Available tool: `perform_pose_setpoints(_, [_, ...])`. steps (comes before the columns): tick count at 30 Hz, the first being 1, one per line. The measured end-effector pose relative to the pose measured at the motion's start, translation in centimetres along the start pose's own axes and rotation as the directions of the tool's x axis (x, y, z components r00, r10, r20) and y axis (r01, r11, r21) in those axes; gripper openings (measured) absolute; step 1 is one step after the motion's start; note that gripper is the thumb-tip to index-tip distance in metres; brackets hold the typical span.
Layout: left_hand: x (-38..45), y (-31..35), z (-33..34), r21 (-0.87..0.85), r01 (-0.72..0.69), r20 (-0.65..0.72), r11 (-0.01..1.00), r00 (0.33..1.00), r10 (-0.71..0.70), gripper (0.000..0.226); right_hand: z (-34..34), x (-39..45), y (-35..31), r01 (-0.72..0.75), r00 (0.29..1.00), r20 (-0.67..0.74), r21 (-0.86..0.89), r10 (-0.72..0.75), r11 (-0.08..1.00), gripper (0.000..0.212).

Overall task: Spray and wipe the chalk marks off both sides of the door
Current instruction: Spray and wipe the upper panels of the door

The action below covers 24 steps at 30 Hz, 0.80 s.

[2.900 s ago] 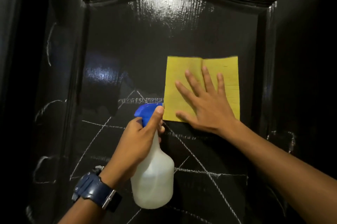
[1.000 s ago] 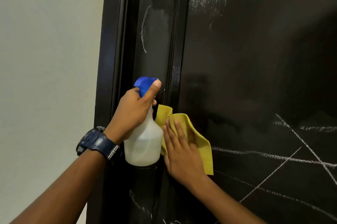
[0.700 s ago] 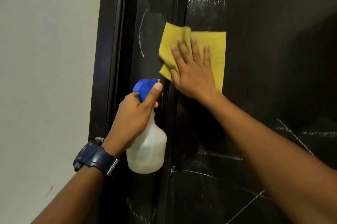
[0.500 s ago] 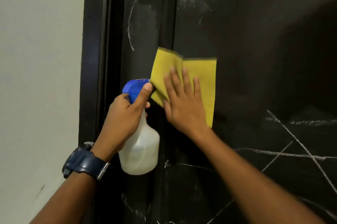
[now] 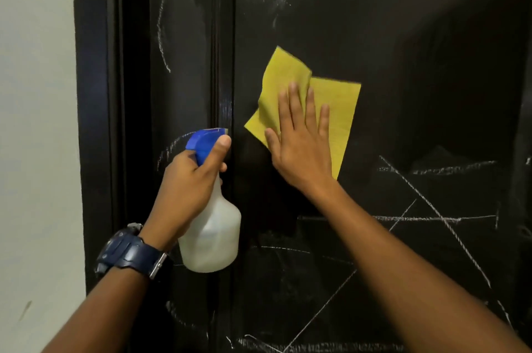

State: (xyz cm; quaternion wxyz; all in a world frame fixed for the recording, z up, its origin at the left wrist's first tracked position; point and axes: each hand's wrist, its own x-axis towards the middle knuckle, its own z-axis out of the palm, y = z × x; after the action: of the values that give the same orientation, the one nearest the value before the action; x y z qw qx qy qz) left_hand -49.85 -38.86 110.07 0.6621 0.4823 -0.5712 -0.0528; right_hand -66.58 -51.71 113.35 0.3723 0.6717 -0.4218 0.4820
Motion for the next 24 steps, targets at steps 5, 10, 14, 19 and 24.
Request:
perform_pose_setpoints(5, [-0.2, 0.0, 0.2, -0.074, 0.032, 0.027, 0.997, 0.999, -0.03, 0.069, 1.3, -17.1, 3.2, -0.003, 0.982, 0.187, -0.007, 0.004, 1.0, 0.071])
perform_pose_setpoints(10, [-0.8, -0.2, 0.2, -0.085, 0.0, 0.019, 0.996, 1.0, 0.001, 0.073, -0.6, -14.6, 9.8, 0.053, 0.973, 0.228, -0.026, -0.046, 0.998, 0.069])
perform_pose_setpoints(14, [-1.3, -0.2, 1.5, -0.074, 0.018, 0.044, 0.997, 0.999, -0.015, 0.068, -4.1, -2.2, 14.7, -0.171, 0.983, 0.08, 0.034, 0.168, 0.985, 0.066])
perform_pose_setpoints(19, [-2.2, 0.5, 3.4, -0.105, 0.026, 0.067, 0.994, 0.998, -0.019, 0.064, -3.1, -7.7, 14.8, -0.146, 0.985, 0.099, 0.033, 0.142, 0.989, 0.067])
perform_pose_setpoints(24, [-3.0, 2.3, 5.8, -0.13, -0.011, 0.116, 0.991, 0.993, 0.027, 0.064, -2.5, -14.8, 18.6, 0.063, 0.986, 0.152, 0.015, -0.065, 0.998, 0.066])
